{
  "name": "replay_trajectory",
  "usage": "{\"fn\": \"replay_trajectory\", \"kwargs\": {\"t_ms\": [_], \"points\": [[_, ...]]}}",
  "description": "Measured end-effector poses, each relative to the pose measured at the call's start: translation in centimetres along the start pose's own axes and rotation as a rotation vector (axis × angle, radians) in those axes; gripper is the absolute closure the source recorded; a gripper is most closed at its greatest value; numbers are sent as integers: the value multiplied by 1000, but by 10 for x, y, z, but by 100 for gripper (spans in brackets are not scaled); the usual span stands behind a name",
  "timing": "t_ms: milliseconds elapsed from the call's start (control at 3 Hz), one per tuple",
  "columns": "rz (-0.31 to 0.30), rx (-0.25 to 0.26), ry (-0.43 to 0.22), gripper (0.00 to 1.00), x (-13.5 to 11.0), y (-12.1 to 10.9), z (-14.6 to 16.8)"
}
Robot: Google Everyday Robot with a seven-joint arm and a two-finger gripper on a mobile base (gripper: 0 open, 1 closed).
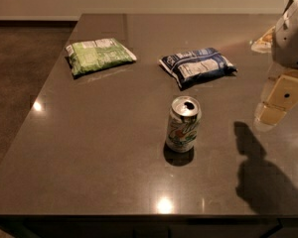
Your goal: Knock 7up can over
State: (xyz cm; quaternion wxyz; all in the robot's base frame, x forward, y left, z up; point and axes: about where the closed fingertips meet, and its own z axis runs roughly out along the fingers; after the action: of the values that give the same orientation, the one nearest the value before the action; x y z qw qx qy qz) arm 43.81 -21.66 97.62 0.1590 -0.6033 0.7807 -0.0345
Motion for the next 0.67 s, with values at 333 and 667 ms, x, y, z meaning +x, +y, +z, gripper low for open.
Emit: {"fn": "replay_trajectory", "kwargs": {"t_ms": [333, 667], "points": [[-1, 7, -3, 0, -1, 0, -1], [6, -9, -26, 0, -3, 0, 9]]}}
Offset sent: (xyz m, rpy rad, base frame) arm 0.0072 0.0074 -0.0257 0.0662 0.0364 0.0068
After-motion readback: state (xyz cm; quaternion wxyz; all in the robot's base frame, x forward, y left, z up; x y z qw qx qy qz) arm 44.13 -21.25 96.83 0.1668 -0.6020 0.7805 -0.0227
